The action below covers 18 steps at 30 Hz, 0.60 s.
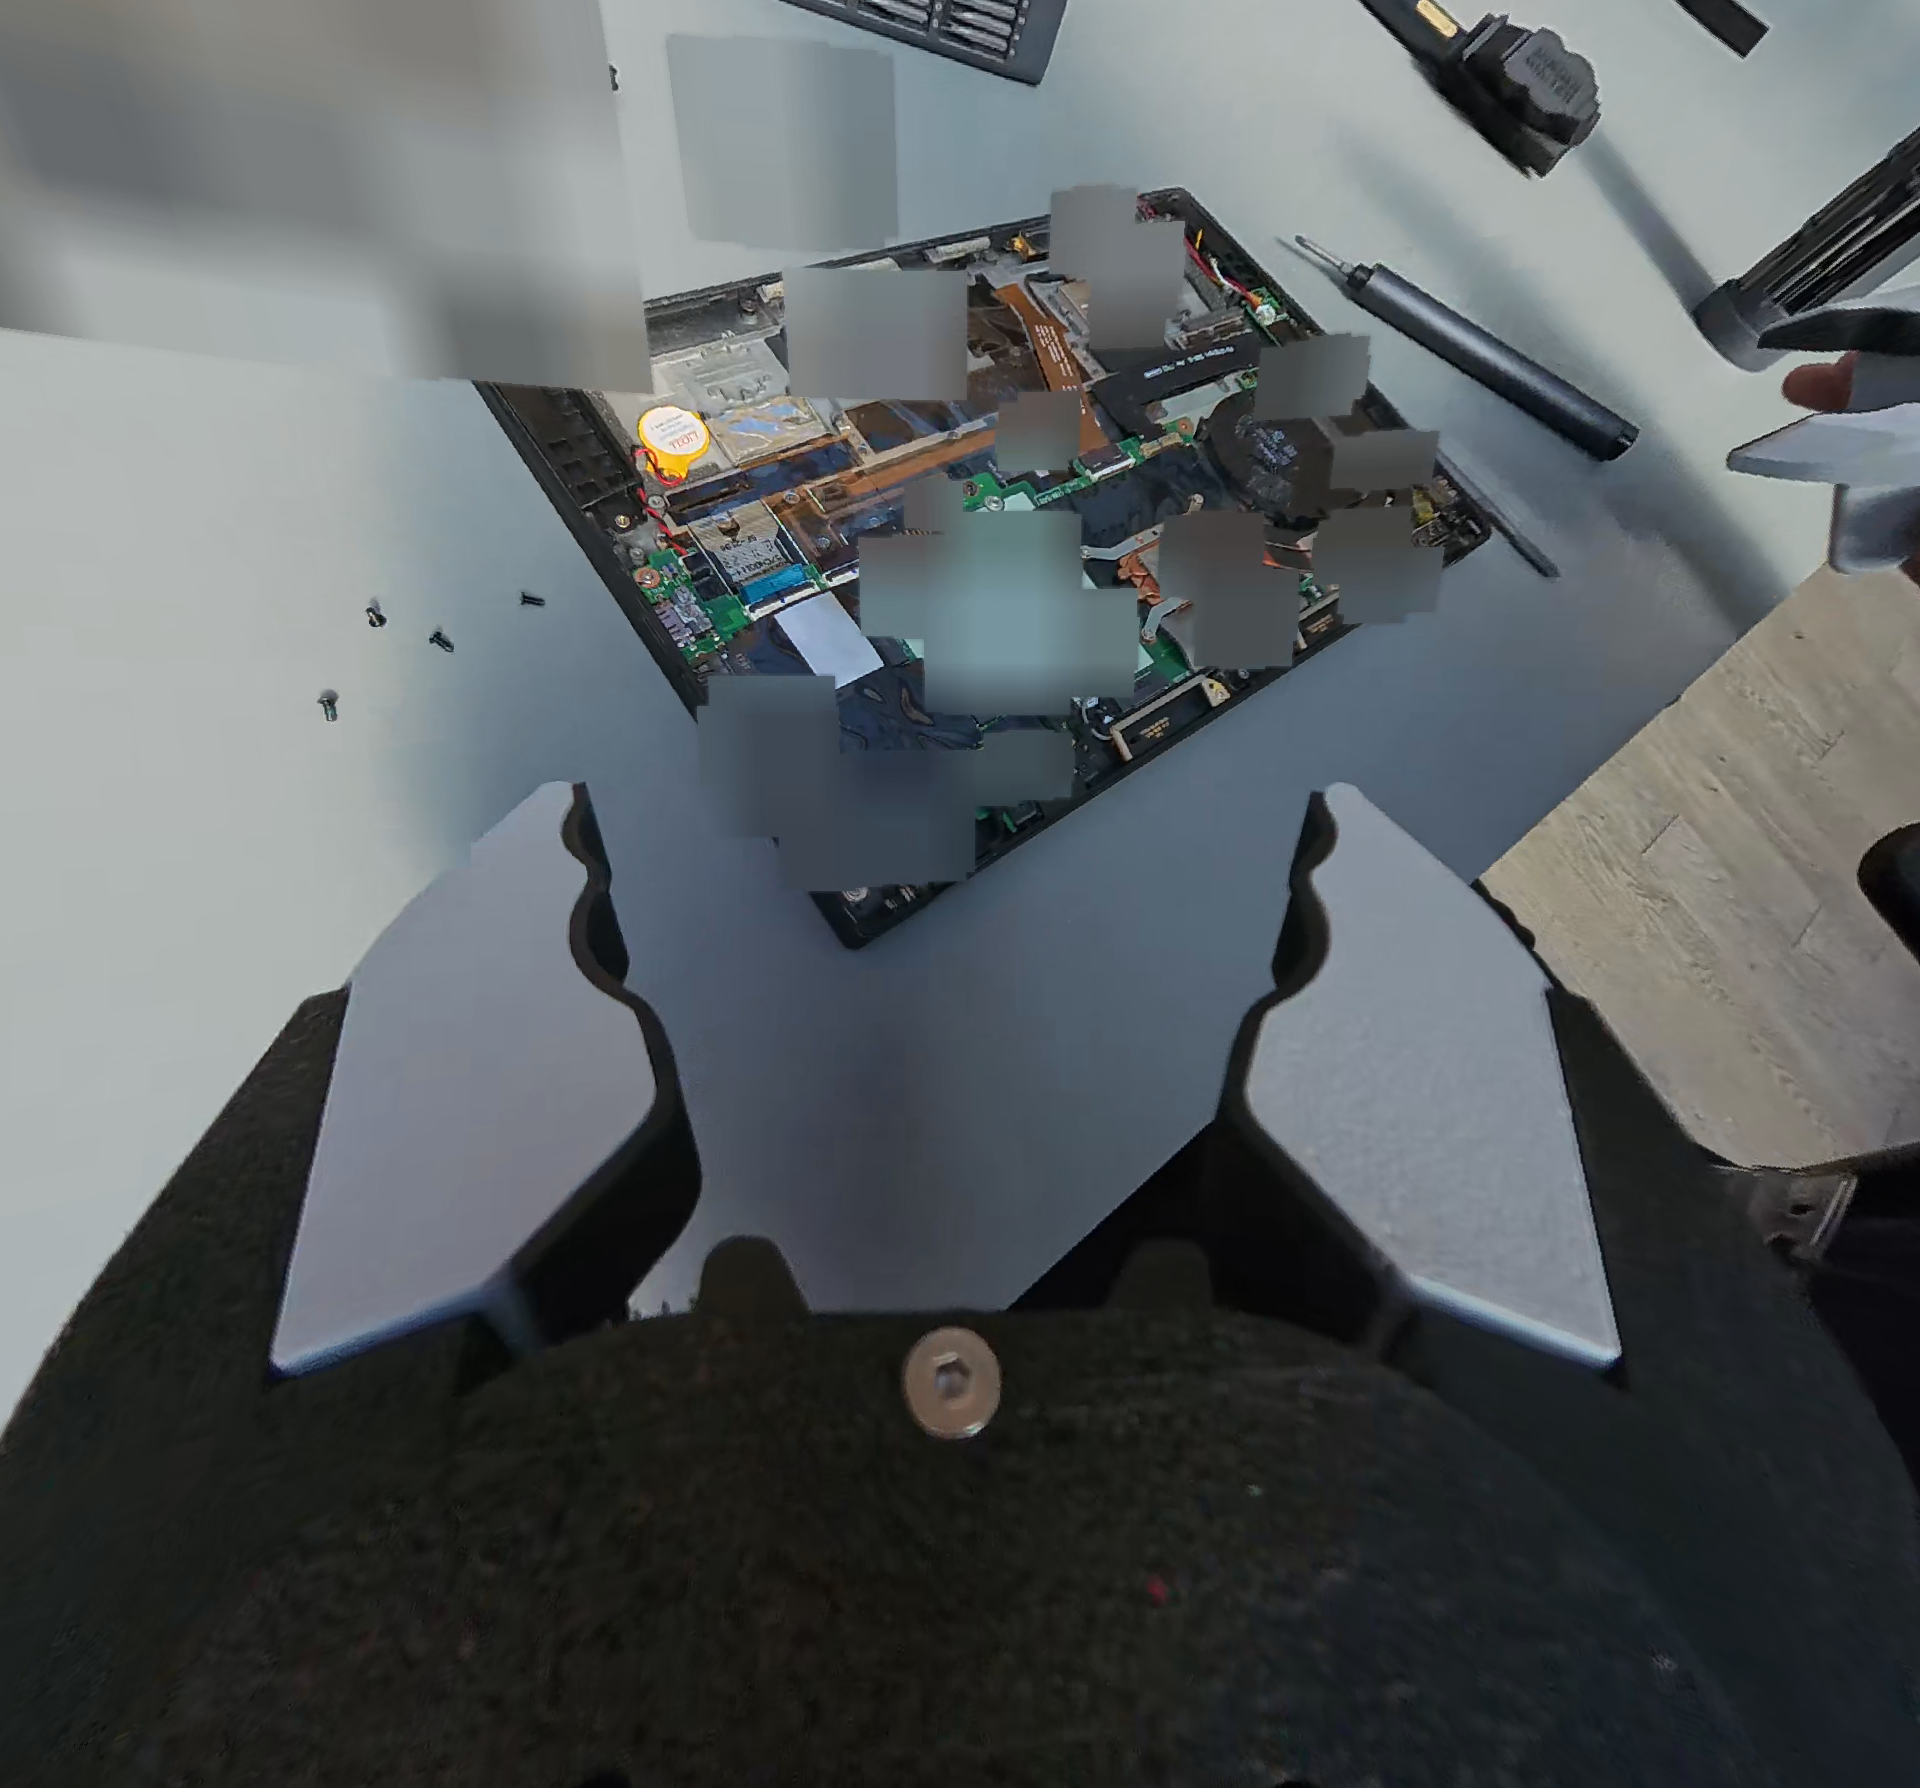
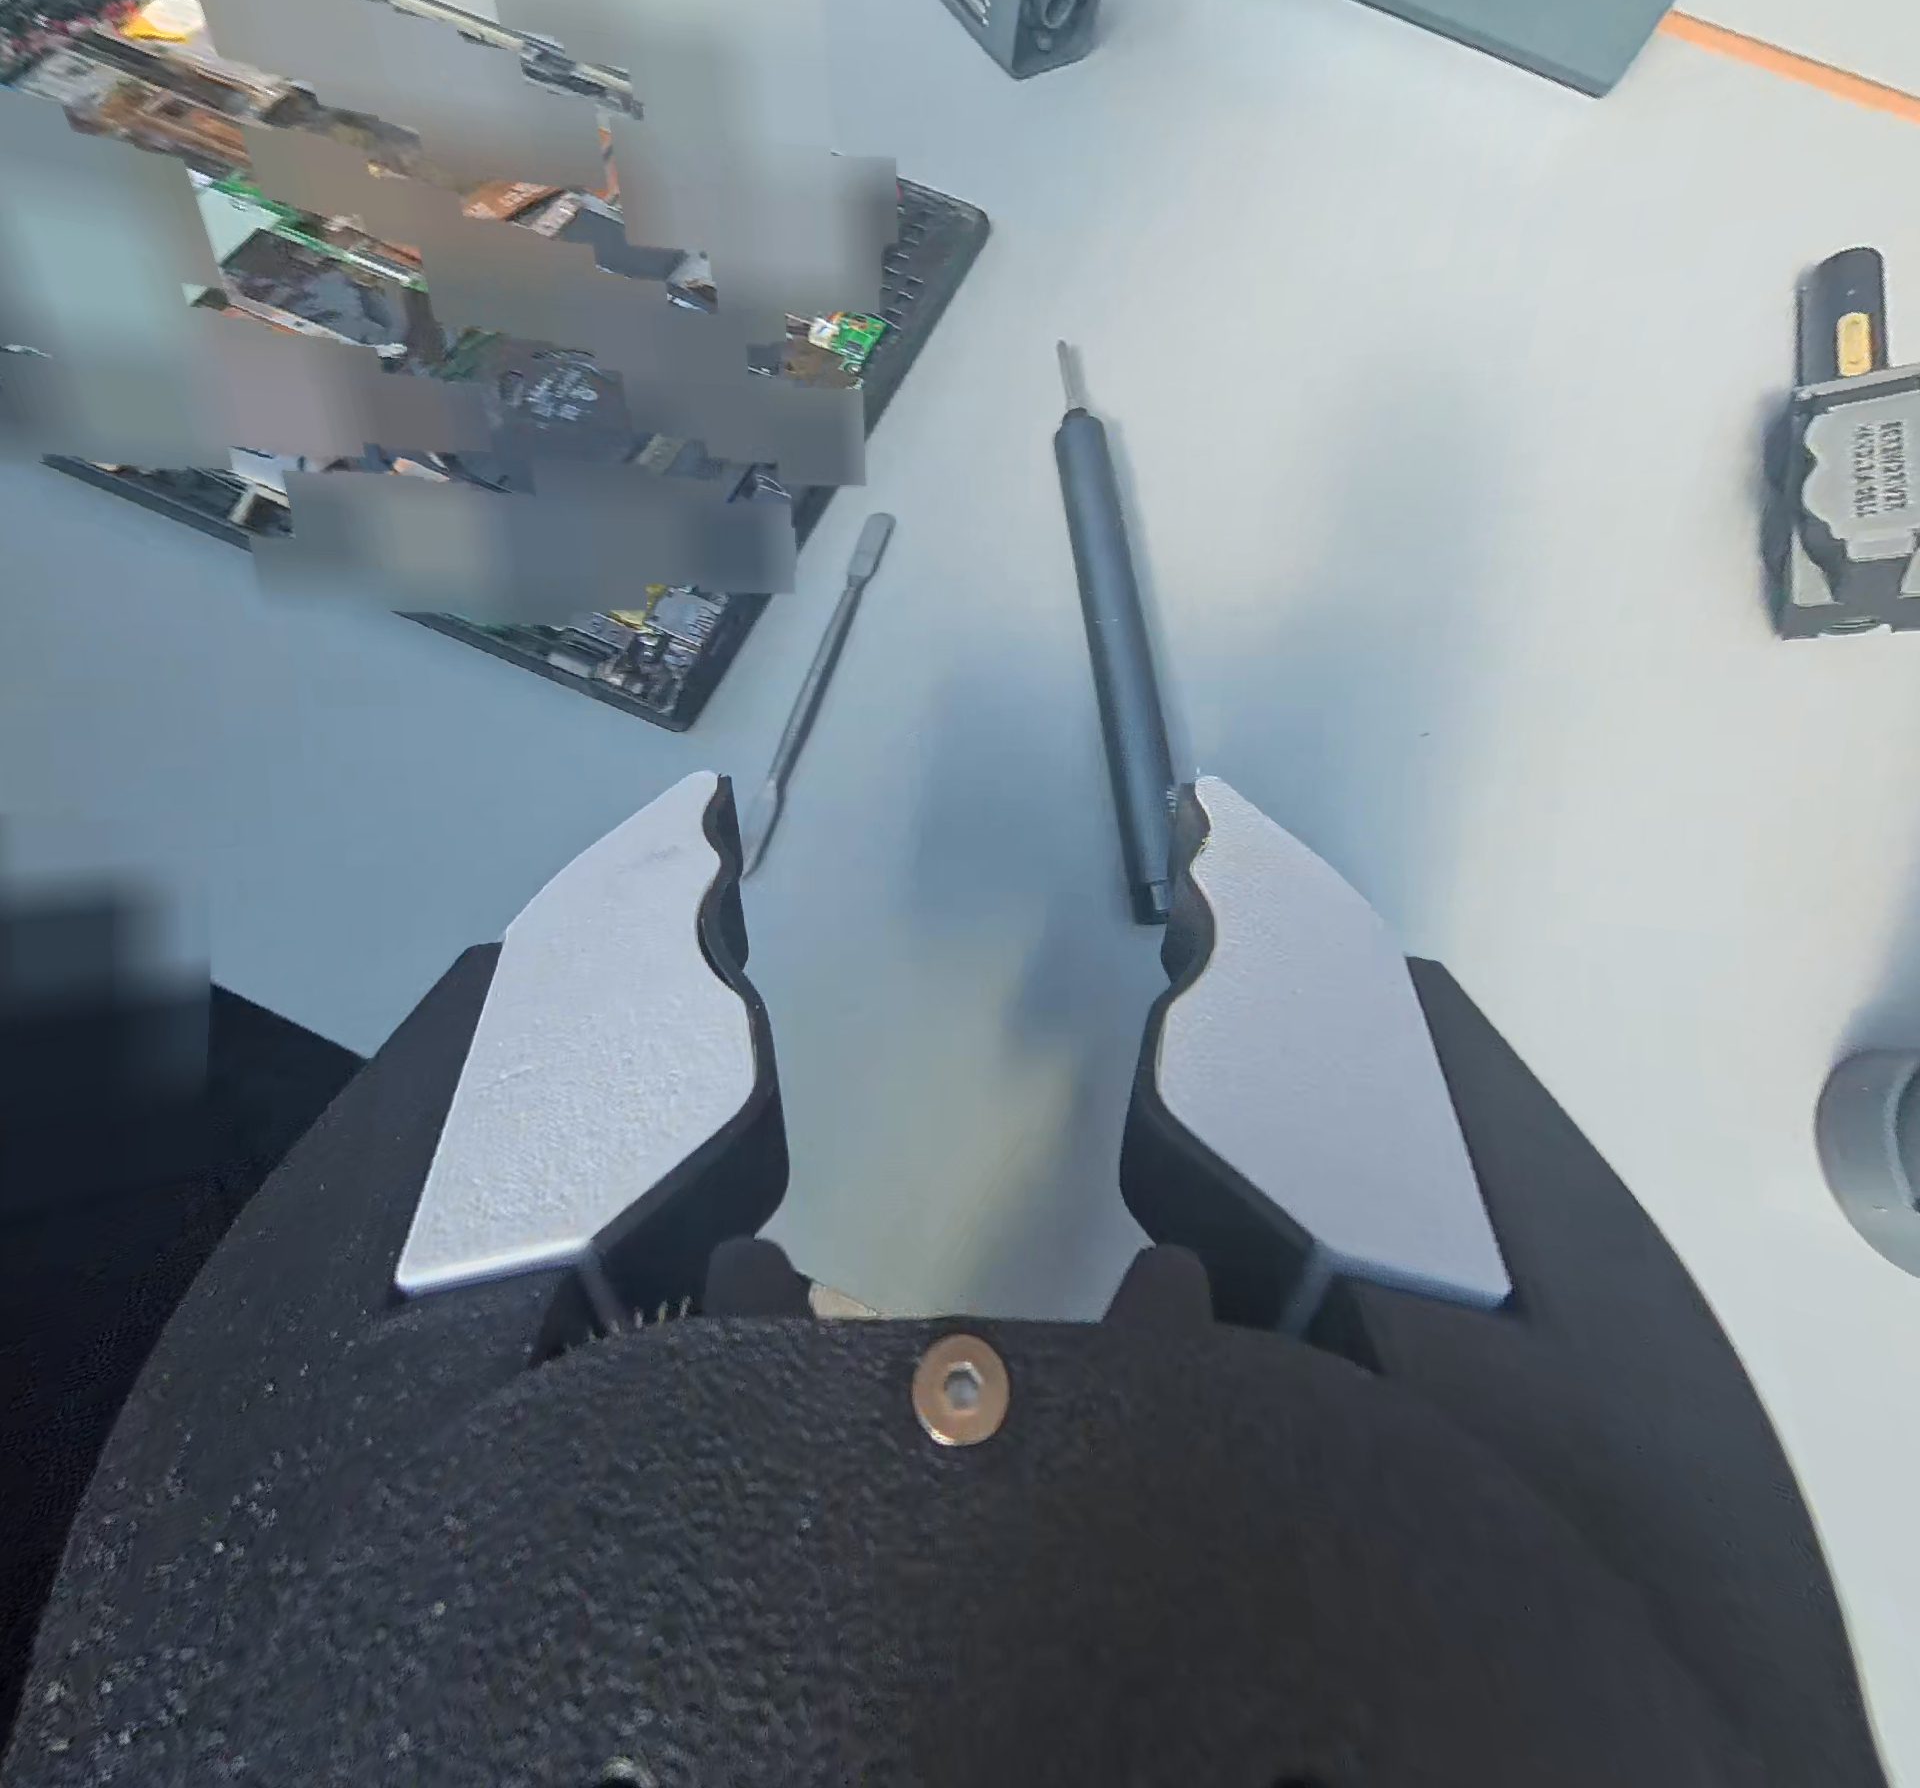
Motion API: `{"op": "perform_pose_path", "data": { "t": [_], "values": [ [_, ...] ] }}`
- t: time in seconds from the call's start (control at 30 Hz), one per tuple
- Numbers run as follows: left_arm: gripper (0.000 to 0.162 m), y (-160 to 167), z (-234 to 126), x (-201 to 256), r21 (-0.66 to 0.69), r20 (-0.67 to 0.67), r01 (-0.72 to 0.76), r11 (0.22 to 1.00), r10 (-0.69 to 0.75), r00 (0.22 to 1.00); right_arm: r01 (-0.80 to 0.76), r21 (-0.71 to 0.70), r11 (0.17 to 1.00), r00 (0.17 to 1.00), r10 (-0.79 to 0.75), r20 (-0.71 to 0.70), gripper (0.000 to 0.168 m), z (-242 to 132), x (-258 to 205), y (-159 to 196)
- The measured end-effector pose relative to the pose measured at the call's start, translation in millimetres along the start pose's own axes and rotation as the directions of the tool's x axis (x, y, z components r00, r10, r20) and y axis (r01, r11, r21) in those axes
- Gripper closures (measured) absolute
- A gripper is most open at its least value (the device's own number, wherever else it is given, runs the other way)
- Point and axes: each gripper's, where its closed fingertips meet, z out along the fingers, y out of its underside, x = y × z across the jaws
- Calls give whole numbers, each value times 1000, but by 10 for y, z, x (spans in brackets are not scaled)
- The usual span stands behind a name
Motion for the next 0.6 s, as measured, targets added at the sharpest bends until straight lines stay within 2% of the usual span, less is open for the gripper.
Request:
{"op": "perform_pose_path", "data": {
  "t": [0.07, 0.17, 0.37, 0.47, 0.6],
  "values": [
    [38, -30, -6, 32, 1, -10, -7, 1000, 7, 1000, 25, -28, 999, 999, -26, -44, 98, 94, 283, 55],
    [39, -76, 4, 64, 0, -13, -22, 1000, 22, 1000, 32, -89, 996, 999, -34, -19, 109, 322, 520, 182],
    [55, -151, 35, 190, 19, -74, -10, 1000, 11, 997, 79, -186, 979, 996, -69, 63, 127, 635, 561, 401],
    [64, -165, 117, 304, 11, -130, 8, 1000, -7, 992, 118, -173, 978, 992, -107, 69, 152, 660, 556, 381],
    [73, -201, 284, 491, -10, -192, -14, 1000, 12, 981, 238, -167, 957, 971, -227, 79, 152, 633, 524, 382]
  ]
}}
